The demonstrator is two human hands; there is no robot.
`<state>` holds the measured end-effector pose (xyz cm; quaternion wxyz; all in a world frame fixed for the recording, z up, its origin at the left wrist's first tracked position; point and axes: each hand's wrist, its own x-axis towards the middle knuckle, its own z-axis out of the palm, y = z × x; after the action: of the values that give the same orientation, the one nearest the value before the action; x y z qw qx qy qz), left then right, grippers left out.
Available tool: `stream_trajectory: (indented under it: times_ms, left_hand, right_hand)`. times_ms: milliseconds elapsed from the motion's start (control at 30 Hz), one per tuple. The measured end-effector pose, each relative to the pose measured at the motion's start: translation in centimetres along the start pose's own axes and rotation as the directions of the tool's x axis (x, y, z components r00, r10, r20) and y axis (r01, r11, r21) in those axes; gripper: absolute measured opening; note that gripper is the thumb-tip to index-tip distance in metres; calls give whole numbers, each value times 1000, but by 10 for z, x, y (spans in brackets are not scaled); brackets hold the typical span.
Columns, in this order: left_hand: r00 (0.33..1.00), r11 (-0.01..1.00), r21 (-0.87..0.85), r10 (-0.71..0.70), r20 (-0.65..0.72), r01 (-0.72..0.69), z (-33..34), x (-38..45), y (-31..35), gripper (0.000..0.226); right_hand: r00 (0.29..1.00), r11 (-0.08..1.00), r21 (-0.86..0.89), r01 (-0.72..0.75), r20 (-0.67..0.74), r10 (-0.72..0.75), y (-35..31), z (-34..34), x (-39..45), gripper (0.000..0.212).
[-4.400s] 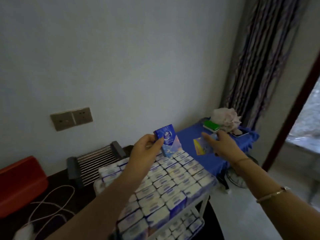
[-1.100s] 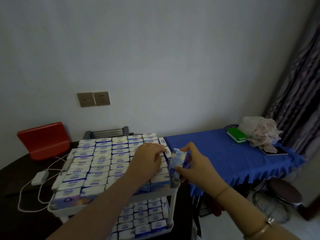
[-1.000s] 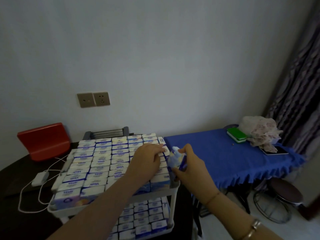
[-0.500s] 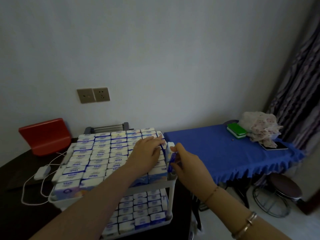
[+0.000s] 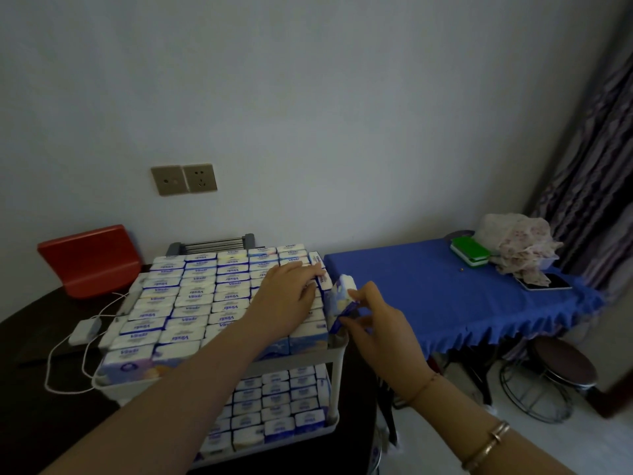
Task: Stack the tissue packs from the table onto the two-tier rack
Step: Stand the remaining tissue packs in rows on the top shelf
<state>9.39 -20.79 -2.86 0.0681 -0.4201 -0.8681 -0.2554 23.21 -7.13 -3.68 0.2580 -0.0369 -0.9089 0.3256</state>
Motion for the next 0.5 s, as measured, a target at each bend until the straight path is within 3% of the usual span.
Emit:
stream_trajectory:
  times_ms: [200,367,500]
  left_hand:
    - [999,999,36,-41,18,41,3,3,-3,42]
    - [997,995,66,-71,36,68,1,5,2,41]
    - [997,995,81,-69,35,66,-2,2,5,38]
  right_hand:
    - [999,999,-29,-40,-18,40,3,3,4,28]
    - [984,960,-230,161,118,-137,-3,-1,12,19]
    - [975,944,-279,174,183,-126,-5,-4,20,23]
